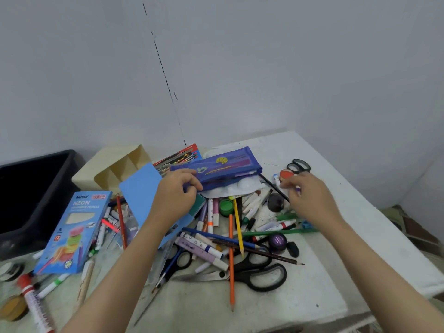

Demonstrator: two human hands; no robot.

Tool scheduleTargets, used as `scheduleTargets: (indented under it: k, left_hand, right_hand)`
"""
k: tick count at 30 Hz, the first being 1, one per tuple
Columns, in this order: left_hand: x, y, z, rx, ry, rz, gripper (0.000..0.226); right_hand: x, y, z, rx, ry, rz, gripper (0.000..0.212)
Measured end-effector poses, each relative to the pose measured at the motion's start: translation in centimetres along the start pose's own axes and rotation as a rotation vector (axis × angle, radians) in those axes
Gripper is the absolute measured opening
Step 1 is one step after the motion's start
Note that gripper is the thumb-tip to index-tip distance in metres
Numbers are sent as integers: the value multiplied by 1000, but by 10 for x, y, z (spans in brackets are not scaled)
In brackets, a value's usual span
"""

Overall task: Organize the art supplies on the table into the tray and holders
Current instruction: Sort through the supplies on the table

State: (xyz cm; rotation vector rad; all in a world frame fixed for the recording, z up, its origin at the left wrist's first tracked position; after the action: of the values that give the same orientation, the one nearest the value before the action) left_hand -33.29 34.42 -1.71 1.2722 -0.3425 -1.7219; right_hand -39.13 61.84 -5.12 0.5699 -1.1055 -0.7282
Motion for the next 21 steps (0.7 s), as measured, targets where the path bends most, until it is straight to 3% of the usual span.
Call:
scheduleTargets:
  k: [4,10,15,19,21]
  left_hand:
    - [-22,-1,-17,-68,-41,-144,40]
    - [-53,-30,-57,-7,-117,-158,36]
    - [-71,-49,-69,42,-105,-142,23]
    - [-99,-76,-76,159,-233,-54,43]
    - [-109,-89,-77,211,-216,-89,53]
  right_hand:
    - [-47,4,7,192,47,-353,35]
    - [-51,5,6,277,248,-421,23]
    - [-32,29,10,219,310,-172,16]
    - [2,53,9,142,333,57,13]
    - [17,57,8,157,305,241,12]
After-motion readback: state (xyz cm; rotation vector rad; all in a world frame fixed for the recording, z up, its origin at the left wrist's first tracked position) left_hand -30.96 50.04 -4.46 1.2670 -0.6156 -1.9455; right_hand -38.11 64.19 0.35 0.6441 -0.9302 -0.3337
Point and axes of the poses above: each hand's wrist, its own z-axis towards the middle knuckle, its own y-axis out of the back of the hand, x = y × z, the point moved 9 cm from there along z, towards the middle knuckle, and after that the axes turned 9 degrees about -x, right-handed, at the moved point
